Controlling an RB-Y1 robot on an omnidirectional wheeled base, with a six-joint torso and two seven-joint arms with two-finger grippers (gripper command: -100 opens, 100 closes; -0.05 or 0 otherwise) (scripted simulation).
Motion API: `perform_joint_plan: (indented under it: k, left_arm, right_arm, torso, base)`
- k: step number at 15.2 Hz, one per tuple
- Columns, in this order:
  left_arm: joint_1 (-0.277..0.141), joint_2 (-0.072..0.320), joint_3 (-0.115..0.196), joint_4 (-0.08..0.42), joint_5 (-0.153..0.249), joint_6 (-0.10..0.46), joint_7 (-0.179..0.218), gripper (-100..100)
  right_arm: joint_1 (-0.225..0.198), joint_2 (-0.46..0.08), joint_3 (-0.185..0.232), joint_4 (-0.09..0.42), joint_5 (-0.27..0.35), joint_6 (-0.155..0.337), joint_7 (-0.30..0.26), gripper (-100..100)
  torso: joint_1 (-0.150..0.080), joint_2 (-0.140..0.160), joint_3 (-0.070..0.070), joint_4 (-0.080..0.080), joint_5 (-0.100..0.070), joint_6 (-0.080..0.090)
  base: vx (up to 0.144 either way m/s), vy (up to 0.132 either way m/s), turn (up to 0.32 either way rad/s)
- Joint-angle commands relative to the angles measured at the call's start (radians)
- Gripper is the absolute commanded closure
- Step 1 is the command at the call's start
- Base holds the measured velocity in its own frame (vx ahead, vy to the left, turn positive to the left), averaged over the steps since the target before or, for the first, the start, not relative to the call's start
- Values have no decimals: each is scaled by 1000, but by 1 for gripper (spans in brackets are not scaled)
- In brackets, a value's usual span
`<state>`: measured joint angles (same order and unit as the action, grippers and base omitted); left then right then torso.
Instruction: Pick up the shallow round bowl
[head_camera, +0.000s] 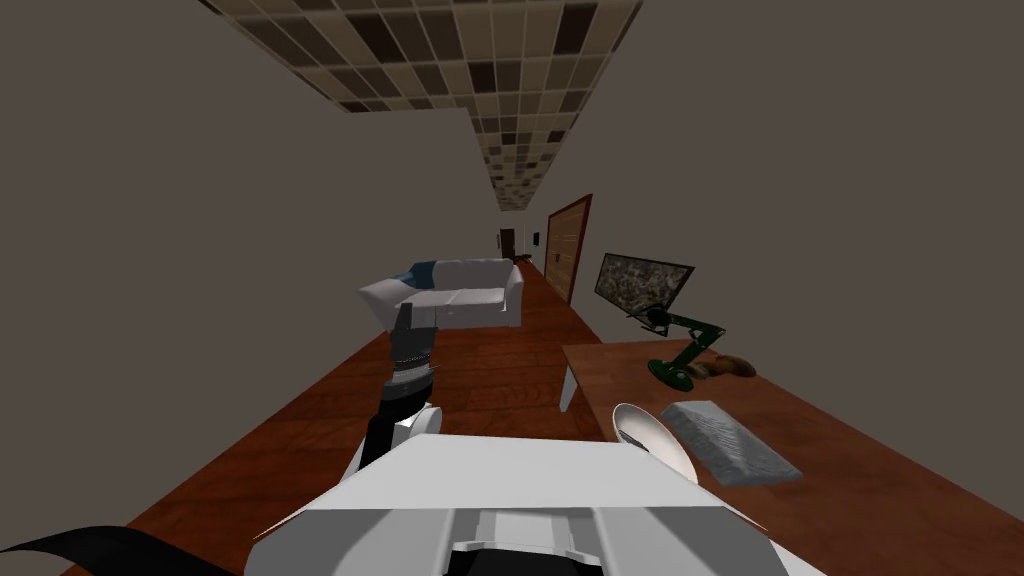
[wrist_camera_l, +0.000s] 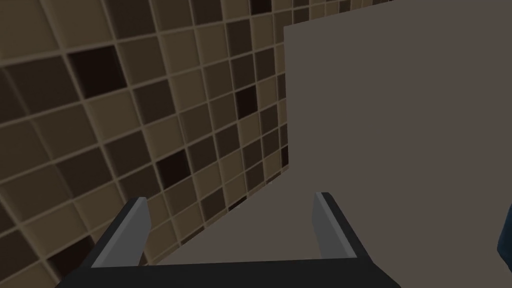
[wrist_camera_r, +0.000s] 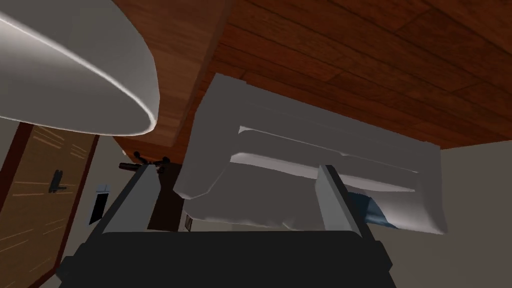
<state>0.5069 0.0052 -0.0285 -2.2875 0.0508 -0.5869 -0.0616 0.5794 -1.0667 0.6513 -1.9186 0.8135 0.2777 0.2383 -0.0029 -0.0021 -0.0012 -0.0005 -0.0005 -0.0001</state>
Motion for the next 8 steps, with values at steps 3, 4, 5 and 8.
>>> perform_joint_plan:
  k: [3, 4, 5, 8]
  left_arm:
    - [0, 0, 0, 0, 0, 0, 0, 0]
    - [0, 0, 0, 0, 0, 0, 0, 0]
    - [0, 0, 0, 0, 0, 0, 0, 0]
    - [0, 0, 0, 0, 0, 0, 0, 0]
  right_arm:
    - [25, -77, 62, 41, 90, 54, 17, -100]
    - [25, -77, 62, 41, 90, 54, 17, -100]
    - [29, -97, 81, 51, 109, 68, 21, -100]
    - [35, -133, 115, 68, 140, 90, 28, -100]
  torso:
    - [1, 0, 0, 0, 0, 0]
    - [1, 0, 0, 0, 0, 0]
    - [1, 0, 0, 0, 0, 0]
    - [2, 0, 0, 0, 0, 0]
  base:
    - [17, -26, 158]
    - [14, -22, 114]
    - [14, -15, 96]
    - [13, -8, 101]
